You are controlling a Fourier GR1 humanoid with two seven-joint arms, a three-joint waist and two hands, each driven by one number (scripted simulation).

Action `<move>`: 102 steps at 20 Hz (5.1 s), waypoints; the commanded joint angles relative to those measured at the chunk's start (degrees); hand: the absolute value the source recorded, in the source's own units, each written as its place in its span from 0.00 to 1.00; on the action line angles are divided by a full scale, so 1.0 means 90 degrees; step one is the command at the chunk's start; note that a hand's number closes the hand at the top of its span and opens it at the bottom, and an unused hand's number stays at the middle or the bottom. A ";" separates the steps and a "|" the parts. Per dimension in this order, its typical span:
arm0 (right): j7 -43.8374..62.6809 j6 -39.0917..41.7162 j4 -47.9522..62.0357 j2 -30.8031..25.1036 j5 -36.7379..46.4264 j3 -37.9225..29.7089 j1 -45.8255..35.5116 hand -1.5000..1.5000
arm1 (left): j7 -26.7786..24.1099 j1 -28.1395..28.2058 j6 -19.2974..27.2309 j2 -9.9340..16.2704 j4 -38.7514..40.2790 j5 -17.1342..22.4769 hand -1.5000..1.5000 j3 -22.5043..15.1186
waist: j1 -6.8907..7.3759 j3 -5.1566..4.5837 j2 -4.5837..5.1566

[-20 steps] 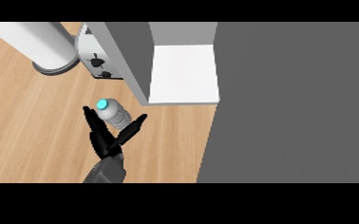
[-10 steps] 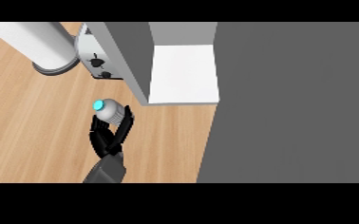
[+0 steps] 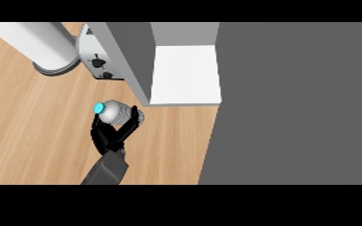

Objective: Pick up the bottled water, place it into the cabinet and close the cabinet

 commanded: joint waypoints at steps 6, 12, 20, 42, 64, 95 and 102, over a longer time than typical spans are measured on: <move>-0.0048 -0.0037 -0.0139 -0.0180 0.0136 -0.0177 -0.0083 0.00 | 0.0733 0.0701 -0.2346 0.0465 -0.0281 -0.1243 1.00 -0.1789 | 0.0008 0.0006 -0.0026; 0.0475 -0.0125 -0.0626 -0.0184 0.0144 -0.0347 -0.0378 0.00 | 0.1033 0.1506 -0.2312 0.0960 -0.1721 -0.1564 1.00 -0.2187 | 0.0142 0.0011 -0.0027; 0.0521 -0.0229 -0.0862 -0.0296 0.0275 -0.0118 -0.0196 0.00 | 0.2651 0.1869 -0.1507 0.1006 -0.4009 -0.1482 1.00 -0.2477 | 0.0090 0.0012 -0.0031; 0.0060 -0.0214 -0.0702 -0.0367 0.0311 0.0165 0.0188 0.00 | 0.5032 0.0261 0.0804 0.0229 -0.5621 -0.3161 1.00 -0.2620 | 0.0024 0.0008 -0.0010; -0.0164 -0.0250 -0.0899 -0.0594 0.0244 0.0289 0.0585 0.00 | 0.5214 -0.2862 0.1092 0.0064 -0.1937 -0.3912 1.00 -0.1280 | -0.0083 0.0006 0.0006; -0.0466 -0.0246 -0.0434 -0.0492 -0.0095 0.0272 0.0155 0.00 | 0.3688 -0.4674 0.2026 -0.0035 0.2548 -0.4050 1.00 -0.0498 | -0.0317 -0.0005 0.0138; -0.1036 -0.0108 -0.0197 -0.0640 -0.0230 0.0258 0.0415 0.00 | 0.4003 -0.4905 0.2450 0.0079 0.3189 -0.4512 0.00 -0.0840 | -0.0371 0.0005 0.0142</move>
